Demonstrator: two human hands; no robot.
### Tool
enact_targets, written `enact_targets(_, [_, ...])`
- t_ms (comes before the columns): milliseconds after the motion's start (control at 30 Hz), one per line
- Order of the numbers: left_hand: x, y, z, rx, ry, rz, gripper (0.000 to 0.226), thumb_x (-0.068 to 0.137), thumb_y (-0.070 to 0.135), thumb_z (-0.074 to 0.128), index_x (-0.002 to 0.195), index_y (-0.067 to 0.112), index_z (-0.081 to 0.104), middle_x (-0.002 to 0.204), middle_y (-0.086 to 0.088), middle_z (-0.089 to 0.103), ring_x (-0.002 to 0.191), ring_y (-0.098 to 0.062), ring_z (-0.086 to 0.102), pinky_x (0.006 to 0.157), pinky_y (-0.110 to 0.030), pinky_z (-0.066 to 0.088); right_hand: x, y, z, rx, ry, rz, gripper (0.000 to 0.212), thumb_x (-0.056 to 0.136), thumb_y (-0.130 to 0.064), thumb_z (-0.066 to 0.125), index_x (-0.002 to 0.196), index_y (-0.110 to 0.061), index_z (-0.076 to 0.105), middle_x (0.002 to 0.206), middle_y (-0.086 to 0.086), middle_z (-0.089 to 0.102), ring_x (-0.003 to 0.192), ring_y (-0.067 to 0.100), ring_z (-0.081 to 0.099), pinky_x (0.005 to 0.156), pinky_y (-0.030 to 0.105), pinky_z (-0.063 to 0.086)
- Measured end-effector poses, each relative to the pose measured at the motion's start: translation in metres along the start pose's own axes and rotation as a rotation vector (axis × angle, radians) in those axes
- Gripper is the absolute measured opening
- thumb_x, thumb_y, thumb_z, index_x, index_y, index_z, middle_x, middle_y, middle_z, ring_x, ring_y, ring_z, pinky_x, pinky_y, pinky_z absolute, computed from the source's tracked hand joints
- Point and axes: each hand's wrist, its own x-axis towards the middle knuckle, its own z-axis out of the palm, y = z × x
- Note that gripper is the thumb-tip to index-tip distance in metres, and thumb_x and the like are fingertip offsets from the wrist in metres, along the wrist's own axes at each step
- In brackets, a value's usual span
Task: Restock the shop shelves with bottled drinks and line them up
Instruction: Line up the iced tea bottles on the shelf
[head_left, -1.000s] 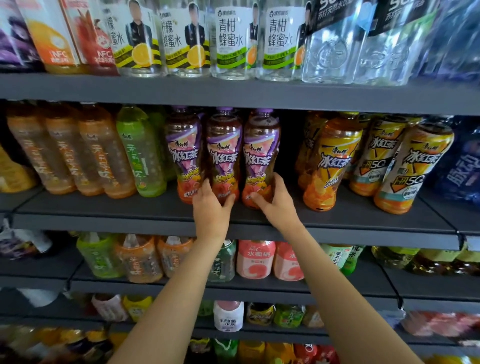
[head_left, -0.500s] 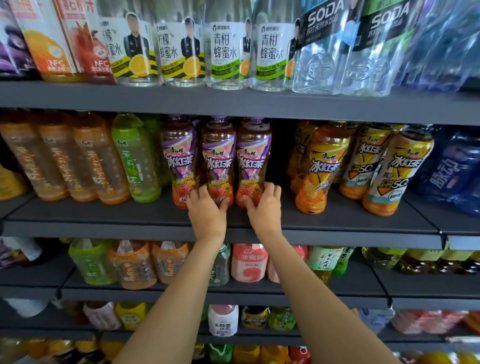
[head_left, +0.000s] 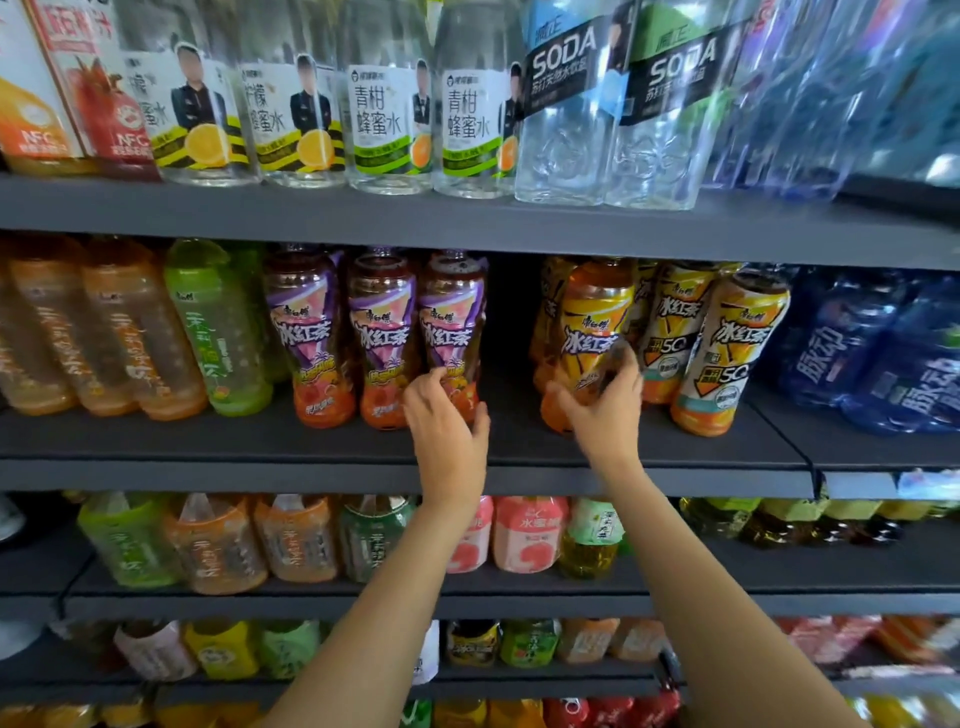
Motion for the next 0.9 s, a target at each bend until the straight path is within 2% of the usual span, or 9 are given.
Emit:
enact_targets(67, [0.002,0.0,0.005,0.034,0.036,-0.045,0.05,0.085,0.013,0.063,0.128,0.006,0.04,0.128,-0.015,0.04,0.122,-0.026,0.041,0.1,-0.037,0.043,0.013,0.008,-0.002,0.056,-0.139,0.036,0.094,0.075,-0.027,0.077,0.146,-0.01,0.018,0.143,0.009,0.038,0.132,0.025,0.038,0.108,0.035,0.034])
enact_targets(133, [0.004,-0.001,0.008,0.058,0.072,-0.055,0.05,0.083,0.012,0.065,0.127,0.007,0.041,0.126,-0.016,0.042,0.119,-0.027,0.043,0.098,-0.036,0.044,0.018,0.012,-0.002,0.072,-0.219,0.067,0.081,0.079,-0.027,0.073,0.142,-0.011,0.026,0.132,0.007,0.051,0.121,0.023,0.049,0.095,0.026,0.039])
enact_targets(300, [0.014,0.0,0.017,0.123,0.105,-0.124,0.044,0.083,0.009,0.065,0.12,0.01,0.042,0.119,-0.014,0.048,0.112,-0.026,0.044,0.091,-0.03,0.04,0.017,0.012,0.0,0.087,-0.219,0.035,0.068,0.083,-0.024,0.069,0.137,-0.007,0.031,0.124,0.008,0.056,0.1,0.016,0.054,0.078,0.012,0.035])
enact_targets(400, [0.008,0.005,0.023,0.076,0.182,-0.129,0.042,0.082,0.004,0.064,0.118,0.008,0.044,0.12,-0.015,0.045,0.112,-0.027,0.046,0.092,-0.034,0.046,0.019,0.01,0.001,0.11,-0.237,0.037,0.066,0.083,-0.022,0.069,0.136,-0.008,0.031,0.127,0.008,0.054,0.11,0.019,0.053,0.075,0.008,0.032])
enact_targets(500, [-0.012,0.025,0.04,-0.014,0.236,-0.045,0.037,0.081,0.003,0.06,0.116,0.005,0.046,0.118,-0.014,0.045,0.11,-0.025,0.047,0.09,-0.031,0.045,0.015,0.013,0.002,0.093,-0.235,0.029,0.068,0.081,-0.022,0.071,0.134,-0.004,0.032,0.13,0.013,0.048,0.119,0.026,0.049,0.085,0.018,0.037])
enact_targets(567, [-0.024,0.042,0.055,-0.101,0.129,0.016,0.04,0.084,0.012,0.061,0.12,0.005,0.046,0.118,-0.011,0.048,0.111,-0.02,0.046,0.091,-0.023,0.04,0.007,0.021,-0.001,0.012,-0.233,-0.02,0.067,0.084,-0.02,0.068,0.136,0.0,0.031,0.132,0.016,0.043,0.121,0.029,0.045,0.092,0.026,0.037])
enact_targets(700, [-0.024,0.051,0.078,-0.186,-0.117,-0.056,0.055,0.083,0.024,0.066,0.131,0.011,0.042,0.126,-0.004,0.052,0.118,-0.017,0.049,0.1,-0.031,0.042,0.002,0.035,-0.008,-0.132,-0.22,-0.095,0.045,0.094,-0.011,0.049,0.136,-0.001,0.036,0.129,0.015,0.041,0.116,0.031,0.046,0.091,0.03,0.04])
enact_targets(800, [-0.019,0.054,0.081,-0.217,-0.184,-0.207,0.052,0.084,0.02,0.066,0.131,0.015,0.044,0.124,-0.004,0.057,0.116,-0.019,0.053,0.098,-0.029,0.043,0.007,0.038,-0.009,-0.141,-0.259,-0.125,0.039,0.092,-0.008,0.05,0.129,0.0,0.042,0.123,0.016,0.044,0.112,0.033,0.049,0.087,0.032,0.041])
enact_targets(900, [-0.014,0.055,0.082,-0.171,-0.227,-0.23,0.055,0.086,0.021,0.064,0.136,0.015,0.04,0.13,-0.005,0.054,0.121,-0.019,0.05,0.101,-0.03,0.04,0.012,0.042,-0.012,-0.132,-0.312,-0.161,0.039,0.089,-0.009,0.054,0.125,0.002,0.045,0.118,0.017,0.047,0.108,0.034,0.051,0.086,0.034,0.043])
